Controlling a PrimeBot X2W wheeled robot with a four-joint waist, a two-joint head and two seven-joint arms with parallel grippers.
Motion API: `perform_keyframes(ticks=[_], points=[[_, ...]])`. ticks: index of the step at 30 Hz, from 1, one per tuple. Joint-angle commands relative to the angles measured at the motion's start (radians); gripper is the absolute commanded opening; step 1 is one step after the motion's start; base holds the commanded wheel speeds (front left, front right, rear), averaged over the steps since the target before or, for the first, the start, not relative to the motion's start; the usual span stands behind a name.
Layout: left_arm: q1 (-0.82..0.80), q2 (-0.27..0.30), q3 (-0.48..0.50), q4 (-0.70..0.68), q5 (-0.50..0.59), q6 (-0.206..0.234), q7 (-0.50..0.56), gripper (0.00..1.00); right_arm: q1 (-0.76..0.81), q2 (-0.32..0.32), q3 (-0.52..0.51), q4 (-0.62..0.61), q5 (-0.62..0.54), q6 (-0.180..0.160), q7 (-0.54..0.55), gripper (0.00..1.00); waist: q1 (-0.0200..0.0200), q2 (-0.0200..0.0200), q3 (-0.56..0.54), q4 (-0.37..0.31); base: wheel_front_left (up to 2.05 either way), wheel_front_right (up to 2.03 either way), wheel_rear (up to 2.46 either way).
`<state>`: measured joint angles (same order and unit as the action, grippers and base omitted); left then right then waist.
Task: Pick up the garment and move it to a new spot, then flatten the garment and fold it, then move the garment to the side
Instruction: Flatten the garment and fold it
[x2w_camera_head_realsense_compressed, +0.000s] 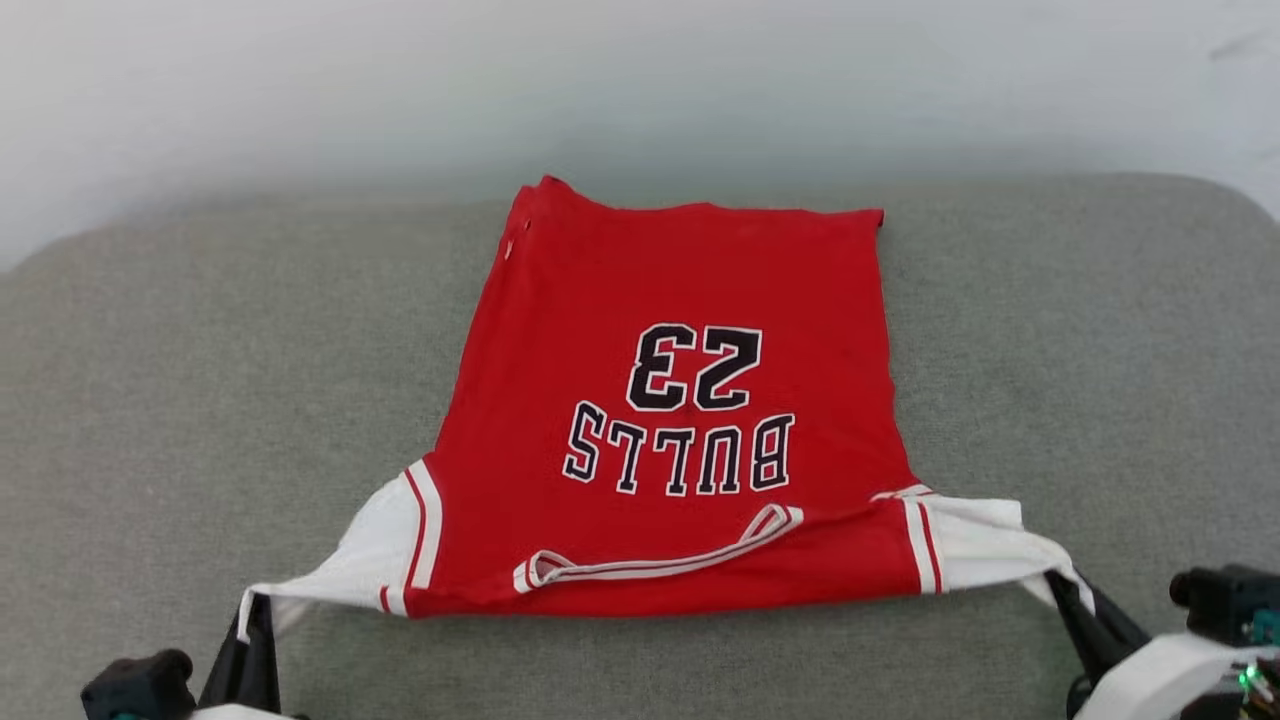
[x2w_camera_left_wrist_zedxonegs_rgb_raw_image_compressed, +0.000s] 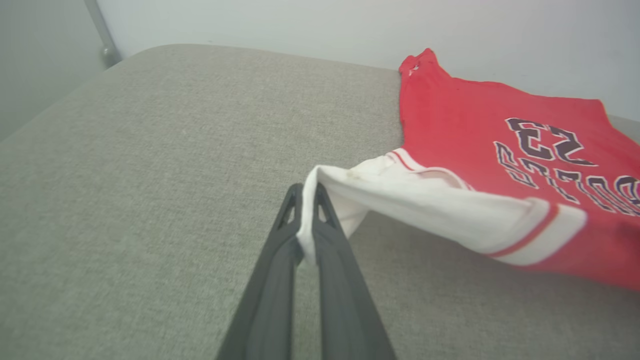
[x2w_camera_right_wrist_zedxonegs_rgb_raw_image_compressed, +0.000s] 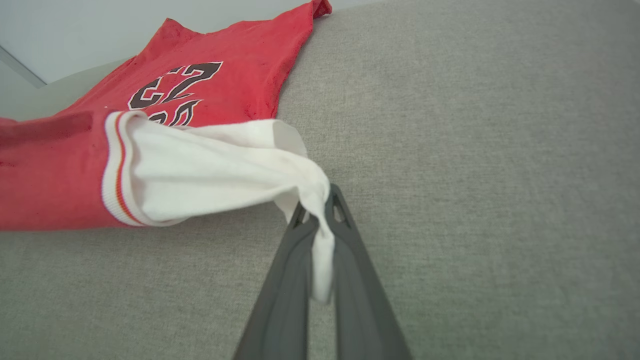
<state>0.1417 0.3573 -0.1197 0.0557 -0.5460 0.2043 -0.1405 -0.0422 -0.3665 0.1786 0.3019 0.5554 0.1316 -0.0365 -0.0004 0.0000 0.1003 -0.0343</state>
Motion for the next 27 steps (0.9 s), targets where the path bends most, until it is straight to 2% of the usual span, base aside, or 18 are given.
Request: perform_keyframes(ticks=[1,4,5,6,7,12,16,20,24,27], points=[[0.044,0.002,0.002,-0.034,0.006,0.021,0.014,0.0,0.067,0.013,-0.025,-0.041,-0.031,-0.002,0.033,0.0,0.0004,0.0,-0.027,0.007,0.0,0.0,0.0],[0.083,0.0,-0.004,-0.079,0.008,0.038,0.029,0.0,0.146,0.045,-0.057,-0.102,-0.06,-0.002,0.095,0.0,0.0004,0.0,-0.035,0.016,0.0,0.0,0.0],[0.093,-0.002,-0.01,-0.09,0.012,0.042,0.032,0.0,0.167,0.054,-0.066,-0.124,-0.069,-0.001,0.116,0.2,0.0004,0.0,-0.035,0.018,0.0,0.0,0.0],[0.1,-0.001,-0.019,-0.099,0.016,0.044,0.042,0.0,0.185,0.059,-0.068,-0.144,-0.075,-0.001,0.14,0.56,0.0004,0.0,-0.035,0.02,0.0,0.0,0.0],[0.1,-0.001,-0.025,-0.11,0.021,0.046,0.046,0.0,0.198,0.067,-0.074,-0.162,-0.077,-0.002,0.161,1.0,0.0004,0.0,-0.033,0.022,0.0,0.0,0.0],[0.077,-0.009,-0.055,-0.147,0.035,0.047,0.053,0.0,0.194,0.084,-0.107,-0.231,-0.083,-0.001,0.203,1.0,0.0004,0.0,-0.028,0.032,0.0,0.0,0.0],[0.05,-0.013,-0.078,-0.181,0.054,0.046,0.053,0.0,0.119,0.079,-0.161,-0.255,-0.069,-0.001,0.21,1.0,0.0004,0.0,-0.008,0.044,0.0,0.0,0.0],[0.005,-0.016,-0.096,-0.221,0.078,0.046,0.048,0.0,-0.038,0.054,-0.212,-0.198,-0.043,-0.001,0.204,1.0,0.0004,0.0,0.051,0.06,0.0,0.0,0.0],[-0.062,-0.032,-0.112,-0.26,0.097,0.039,0.02,0.0,-0.264,0.002,-0.199,-0.101,-0.005,-0.001,0.192,1.0,0.0004,0.0,0.154,0.086,0.0,0.0,0.0],[-0.114,-0.048,-0.127,-0.27,0.109,0.031,-0.005,0.0,-0.436,-0.035,-0.179,-0.004,0.017,-0.001,0.226,1.0,0.0004,0.0,0.219,0.114,0.0,0.0,0.0]])
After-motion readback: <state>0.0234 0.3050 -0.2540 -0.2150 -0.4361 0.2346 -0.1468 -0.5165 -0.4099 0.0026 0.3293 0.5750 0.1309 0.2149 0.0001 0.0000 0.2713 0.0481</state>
